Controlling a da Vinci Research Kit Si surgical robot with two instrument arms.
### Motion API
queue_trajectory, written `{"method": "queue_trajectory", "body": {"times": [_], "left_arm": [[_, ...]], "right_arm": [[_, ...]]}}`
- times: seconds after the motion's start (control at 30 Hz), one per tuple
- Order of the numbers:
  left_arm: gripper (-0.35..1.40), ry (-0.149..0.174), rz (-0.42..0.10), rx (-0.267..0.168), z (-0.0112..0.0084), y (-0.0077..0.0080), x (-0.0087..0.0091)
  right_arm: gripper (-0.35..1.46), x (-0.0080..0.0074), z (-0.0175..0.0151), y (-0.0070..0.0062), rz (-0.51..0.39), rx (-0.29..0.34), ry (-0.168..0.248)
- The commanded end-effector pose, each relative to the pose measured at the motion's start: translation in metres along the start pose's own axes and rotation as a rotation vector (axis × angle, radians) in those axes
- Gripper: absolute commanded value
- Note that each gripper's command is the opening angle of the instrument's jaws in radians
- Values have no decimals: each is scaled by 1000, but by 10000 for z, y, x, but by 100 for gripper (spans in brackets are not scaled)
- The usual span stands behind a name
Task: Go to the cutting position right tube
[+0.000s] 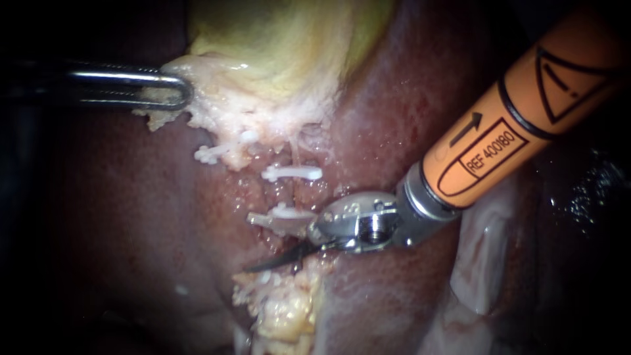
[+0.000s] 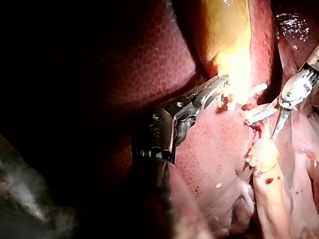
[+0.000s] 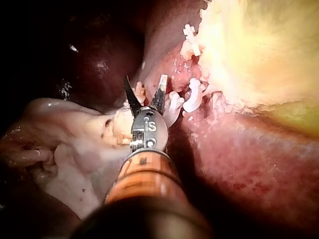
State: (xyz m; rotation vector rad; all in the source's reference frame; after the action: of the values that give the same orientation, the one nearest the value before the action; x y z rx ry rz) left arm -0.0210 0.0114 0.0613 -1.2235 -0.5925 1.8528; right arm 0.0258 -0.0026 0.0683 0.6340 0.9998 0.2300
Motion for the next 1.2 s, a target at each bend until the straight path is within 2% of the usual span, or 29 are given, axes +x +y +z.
{"method": "queue_trajectory", "body": {"times": [0.03, 0.17, 0.37, 0.47, 0.63, 0.77, 0.93, 1.03, 1.2], "left_arm": [[-35, 0, 0, 0, 0, 0, 0], [-35, 0, 0, 0, -1, 0, 0], [-35, 0, 0, -1, -1, 0, 0], [-35, 0, 0, -1, -1, 0, 0], [-35, 0, 0, -1, -2, 0, -1], [-35, 0, 0, -1, -2, 0, -1], [-35, 0, 0, -1, -1, 0, 0], [-35, 0, 0, 0, -1, 0, 0], [-35, 0, 0, 0, -1, 0, 0]], "right_arm": [[128, 0, -2, 0, 0, 1, 0], [128, 0, -15, -2, 0, 9, 1], [128, -5, -52, -4, 29, 26, 7], [128, -8, -68, -1, 41, 19, 11], [128, -20, -83, 12, 64, 14, 10], [128, -28, -89, 24, 71, 5, 10], [128, -33, -87, 39, 89, 3, 42], [128, -35, -81, 45, 93, -3, 44], [128, -39, -68, 47, 85, 33, 69]]}}
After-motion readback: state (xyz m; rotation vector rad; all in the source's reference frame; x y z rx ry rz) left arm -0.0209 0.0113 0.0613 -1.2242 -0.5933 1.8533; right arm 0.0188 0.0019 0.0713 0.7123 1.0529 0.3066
